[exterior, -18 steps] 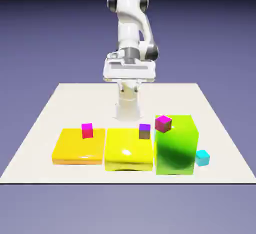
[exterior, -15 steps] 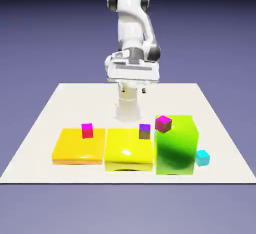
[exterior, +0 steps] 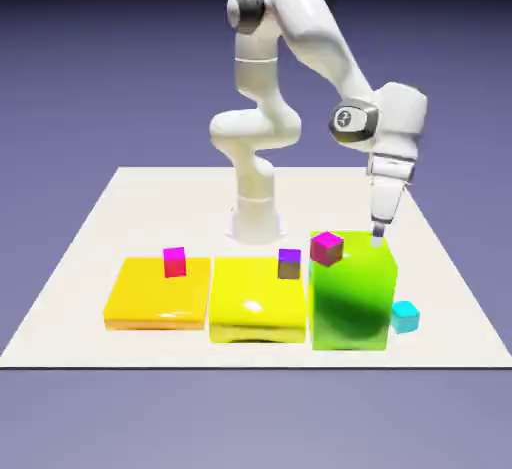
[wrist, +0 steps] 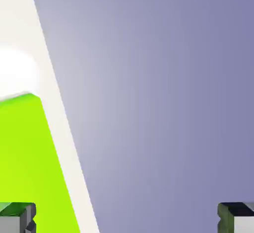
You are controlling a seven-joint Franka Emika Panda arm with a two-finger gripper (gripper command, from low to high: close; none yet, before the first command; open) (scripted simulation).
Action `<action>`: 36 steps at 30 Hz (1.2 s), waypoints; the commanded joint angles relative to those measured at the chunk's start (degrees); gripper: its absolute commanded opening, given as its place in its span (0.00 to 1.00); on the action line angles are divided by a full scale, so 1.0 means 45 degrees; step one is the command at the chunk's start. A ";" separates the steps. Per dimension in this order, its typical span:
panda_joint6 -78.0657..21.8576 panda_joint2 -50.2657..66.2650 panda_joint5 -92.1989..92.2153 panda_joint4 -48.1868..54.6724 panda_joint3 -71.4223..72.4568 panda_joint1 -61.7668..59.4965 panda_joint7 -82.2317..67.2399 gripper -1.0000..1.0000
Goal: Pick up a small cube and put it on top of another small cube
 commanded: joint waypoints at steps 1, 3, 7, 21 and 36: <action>-0.0474 0.0463 -0.0410 0.0445 0.0177 0.0140 -0.0316 0.50; -0.1422 0.1386 -0.1230 0.1333 0.0532 0.0518 -0.0946 0.50; -0.2750 0.3232 -0.1658 0.2277 0.0688 0.1666 -0.1042 0.50; -0.4517 0.7234 -0.2956 0.2713 0.2487 0.1450 0.1292 0.50; -0.4533 0.7275 -0.3019 0.2715 0.2554 0.1381 0.1325 0.00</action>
